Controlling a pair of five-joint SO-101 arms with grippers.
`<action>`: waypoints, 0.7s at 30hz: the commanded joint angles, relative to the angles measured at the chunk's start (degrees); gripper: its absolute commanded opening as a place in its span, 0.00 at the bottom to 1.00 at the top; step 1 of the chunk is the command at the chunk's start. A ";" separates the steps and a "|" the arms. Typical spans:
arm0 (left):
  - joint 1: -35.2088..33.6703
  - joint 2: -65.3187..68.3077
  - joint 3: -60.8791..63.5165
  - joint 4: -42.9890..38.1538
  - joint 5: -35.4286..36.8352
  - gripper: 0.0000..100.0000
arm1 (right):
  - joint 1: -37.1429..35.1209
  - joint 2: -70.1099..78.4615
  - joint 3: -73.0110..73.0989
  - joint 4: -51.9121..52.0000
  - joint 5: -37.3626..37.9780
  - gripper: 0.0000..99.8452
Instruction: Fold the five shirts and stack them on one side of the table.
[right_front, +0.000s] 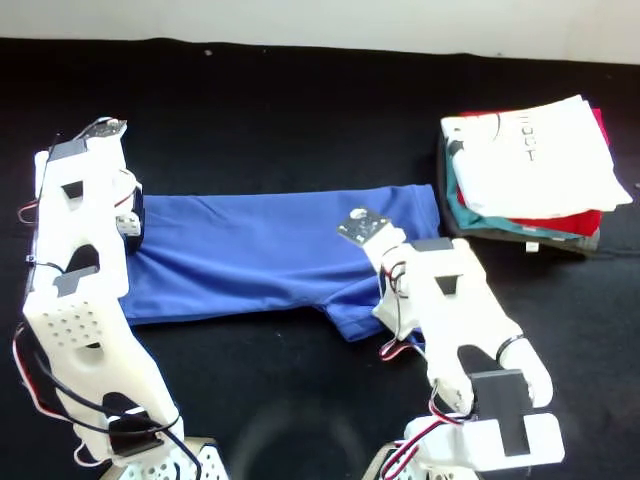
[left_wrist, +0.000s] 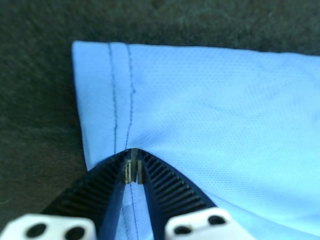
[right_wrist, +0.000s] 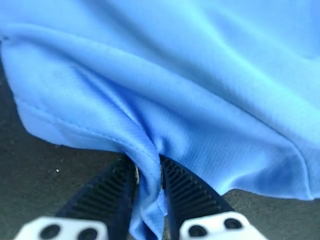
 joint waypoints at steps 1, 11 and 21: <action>-1.19 0.66 -1.45 -0.53 0.18 0.01 | 1.01 -3.56 -0.22 2.51 0.35 0.01; -1.19 0.66 -1.45 -0.53 0.18 0.01 | -0.04 -31.96 4.70 14.55 0.70 0.01; -1.19 0.66 -1.54 -0.53 0.18 0.01 | 0.04 -33.19 2.77 5.41 0.44 0.01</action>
